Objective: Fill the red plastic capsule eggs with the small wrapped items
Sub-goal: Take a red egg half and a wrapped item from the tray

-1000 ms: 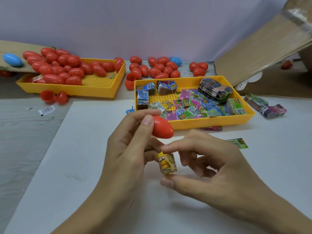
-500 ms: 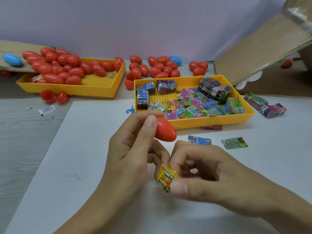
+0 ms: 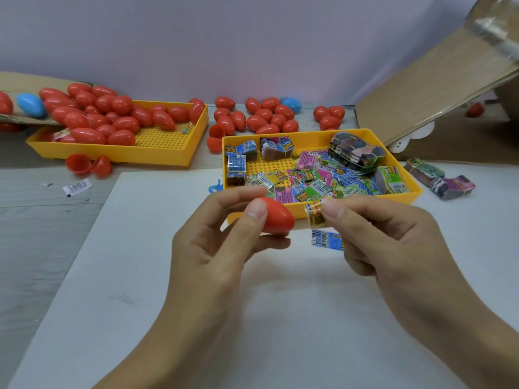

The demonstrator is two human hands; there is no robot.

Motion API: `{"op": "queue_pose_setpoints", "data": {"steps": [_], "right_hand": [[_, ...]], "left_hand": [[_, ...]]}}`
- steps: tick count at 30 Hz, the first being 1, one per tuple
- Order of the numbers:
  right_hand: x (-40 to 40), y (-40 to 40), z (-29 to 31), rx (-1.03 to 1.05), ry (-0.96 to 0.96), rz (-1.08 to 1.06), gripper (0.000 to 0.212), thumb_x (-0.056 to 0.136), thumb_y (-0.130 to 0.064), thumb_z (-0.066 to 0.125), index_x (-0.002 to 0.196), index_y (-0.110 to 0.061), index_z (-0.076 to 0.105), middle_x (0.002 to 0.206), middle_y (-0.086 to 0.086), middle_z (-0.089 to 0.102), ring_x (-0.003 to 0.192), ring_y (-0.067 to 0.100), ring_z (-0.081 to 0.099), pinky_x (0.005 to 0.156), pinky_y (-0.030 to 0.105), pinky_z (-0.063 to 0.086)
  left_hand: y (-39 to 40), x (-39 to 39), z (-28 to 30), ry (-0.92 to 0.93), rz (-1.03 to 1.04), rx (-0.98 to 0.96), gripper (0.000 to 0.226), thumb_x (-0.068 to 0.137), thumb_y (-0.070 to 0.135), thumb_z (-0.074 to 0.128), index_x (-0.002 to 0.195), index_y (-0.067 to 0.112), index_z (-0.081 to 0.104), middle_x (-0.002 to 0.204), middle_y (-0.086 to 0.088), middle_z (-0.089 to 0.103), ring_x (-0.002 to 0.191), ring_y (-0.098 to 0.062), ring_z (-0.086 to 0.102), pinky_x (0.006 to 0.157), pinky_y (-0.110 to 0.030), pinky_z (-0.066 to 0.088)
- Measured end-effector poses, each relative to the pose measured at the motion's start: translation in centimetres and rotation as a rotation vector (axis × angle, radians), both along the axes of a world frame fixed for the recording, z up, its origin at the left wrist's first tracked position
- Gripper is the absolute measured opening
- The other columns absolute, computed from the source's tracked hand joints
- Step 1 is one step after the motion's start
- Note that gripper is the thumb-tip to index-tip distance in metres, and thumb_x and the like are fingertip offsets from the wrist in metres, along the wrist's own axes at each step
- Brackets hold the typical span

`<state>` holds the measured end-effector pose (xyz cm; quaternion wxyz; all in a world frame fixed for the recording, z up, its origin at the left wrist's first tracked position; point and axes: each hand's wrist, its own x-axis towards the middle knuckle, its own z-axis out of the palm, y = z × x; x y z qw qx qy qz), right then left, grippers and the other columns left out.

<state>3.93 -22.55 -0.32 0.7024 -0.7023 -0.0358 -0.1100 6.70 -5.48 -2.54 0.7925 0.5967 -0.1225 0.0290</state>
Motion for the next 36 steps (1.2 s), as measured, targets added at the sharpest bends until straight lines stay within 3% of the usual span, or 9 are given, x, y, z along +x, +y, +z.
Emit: {"op": "queue_pose_setpoints", "data": {"steps": [3,6,11,16,20,29,36], "right_hand": [[-0.07,0.16,-0.10,0.015,0.021,-0.004,0.019,0.074,-0.036,0.075,0.073,-0.017,0.078,0.044,-0.015,0.050,0.041,0.002,0.045,0.045,0.006,0.035],[-0.04,-0.03,-0.38,0.036,0.118,0.013,0.024,0.070,-0.039,0.080,0.077,-0.016,0.079,0.045,-0.010,0.036,0.042,0.007,0.025,0.042,0.017,0.026],[-0.18,0.02,-0.17,0.072,0.168,0.096,0.030,0.076,-0.038,0.071,0.050,-0.025,0.063,0.057,0.005,0.020,0.046,0.012,0.018,0.042,0.020,0.022],[-0.11,0.01,-0.47,0.078,0.161,0.098,0.018,0.073,-0.036,0.077,0.065,-0.020,0.074,0.051,-0.001,0.028,0.044,0.010,0.022,0.041,0.019,0.024],[-0.06,0.05,-0.72,0.079,0.147,0.115,0.039,0.062,-0.052,0.083,0.075,-0.015,0.077,0.050,-0.005,0.034,0.044,0.011,0.024,0.041,0.020,0.024],[0.09,0.13,-0.49,0.095,0.201,0.056,0.028,0.063,-0.040,0.081,0.066,-0.014,0.073,0.045,-0.009,0.034,0.039,0.009,0.024,0.039,0.019,0.024],[0.05,0.33,-0.52,0.066,0.207,0.025,0.033,0.063,-0.044,0.078,0.068,-0.012,0.073,0.046,-0.009,0.033,0.040,0.010,0.024,0.040,0.019,0.024]], "left_hand": [[-0.23,-0.29,-0.11,-0.025,-0.043,-0.013,0.022,0.080,0.031,0.068,0.100,0.024,0.076,0.094,-0.006,0.074,0.079,-0.026,0.075,0.073,-0.032,0.060],[-0.37,-0.43,-0.19,-0.058,-0.064,-0.016,0.021,0.083,0.025,0.067,0.101,0.024,0.075,0.093,0.001,0.075,0.087,-0.023,0.075,0.080,-0.034,0.060],[-0.38,-0.30,-0.16,-0.065,-0.084,-0.016,0.021,0.081,0.022,0.070,0.100,0.025,0.076,0.098,-0.001,0.077,0.096,-0.026,0.074,0.084,-0.033,0.059],[-0.35,-0.46,-0.41,-0.049,-0.067,0.011,0.022,0.076,0.022,0.073,0.098,0.023,0.076,0.099,-0.011,0.075,0.095,-0.029,0.074,0.082,-0.031,0.060],[-0.36,-0.70,-0.33,-0.053,-0.060,0.084,0.026,0.074,0.025,0.075,0.100,0.026,0.076,0.107,-0.011,0.073,0.098,-0.026,0.074,0.081,-0.034,0.061],[-0.33,-0.70,-0.25,-0.042,-0.075,0.082,0.028,0.074,0.014,0.083,0.100,0.020,0.077,0.108,-0.013,0.071,0.101,-0.027,0.073,0.081,-0.037,0.061],[-0.39,-0.61,-0.32,-0.092,-0.057,0.072,0.029,0.072,0.004,0.079,0.096,0.019,0.077,0.104,-0.011,0.071,0.097,-0.024,0.074,0.078,-0.023,0.059]]}}
